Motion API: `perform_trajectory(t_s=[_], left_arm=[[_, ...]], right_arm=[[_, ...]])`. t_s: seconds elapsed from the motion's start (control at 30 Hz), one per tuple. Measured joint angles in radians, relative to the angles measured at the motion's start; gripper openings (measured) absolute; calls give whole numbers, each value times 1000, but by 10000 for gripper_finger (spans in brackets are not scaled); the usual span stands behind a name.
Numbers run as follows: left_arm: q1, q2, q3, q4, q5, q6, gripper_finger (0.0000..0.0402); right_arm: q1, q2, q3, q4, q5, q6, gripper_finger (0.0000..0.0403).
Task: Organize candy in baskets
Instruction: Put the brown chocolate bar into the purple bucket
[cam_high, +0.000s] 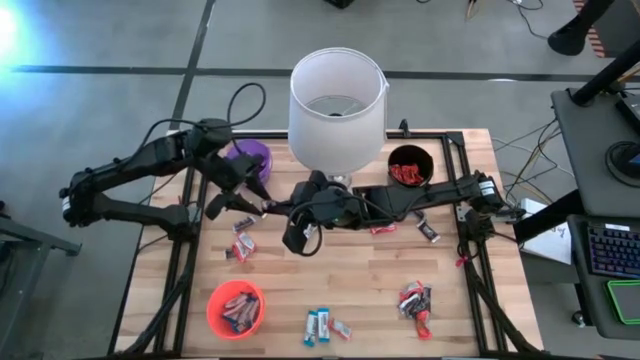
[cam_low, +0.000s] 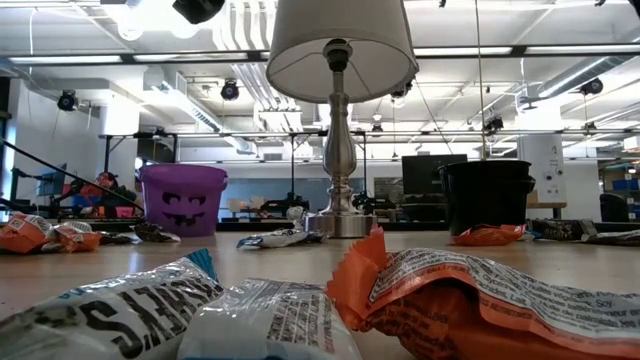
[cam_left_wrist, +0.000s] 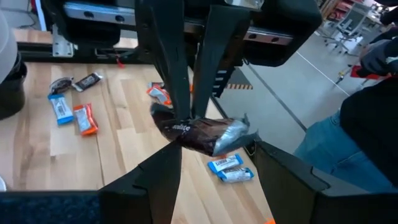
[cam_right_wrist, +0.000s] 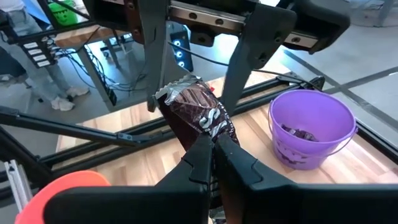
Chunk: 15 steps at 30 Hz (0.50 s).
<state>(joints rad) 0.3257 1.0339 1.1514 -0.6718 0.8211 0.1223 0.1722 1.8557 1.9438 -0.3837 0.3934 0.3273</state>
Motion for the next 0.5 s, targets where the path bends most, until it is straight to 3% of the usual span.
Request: perform_trajectory(t_s=[0.33, 0.5], left_arm=[[-5, 19, 0, 42, 0, -3, 186], [-5, 32, 0, 43, 0, 0, 157]], right_arm=[[0, 6, 0, 8, 0, 4, 9], [-2, 6, 0, 26, 0, -15, 9]])
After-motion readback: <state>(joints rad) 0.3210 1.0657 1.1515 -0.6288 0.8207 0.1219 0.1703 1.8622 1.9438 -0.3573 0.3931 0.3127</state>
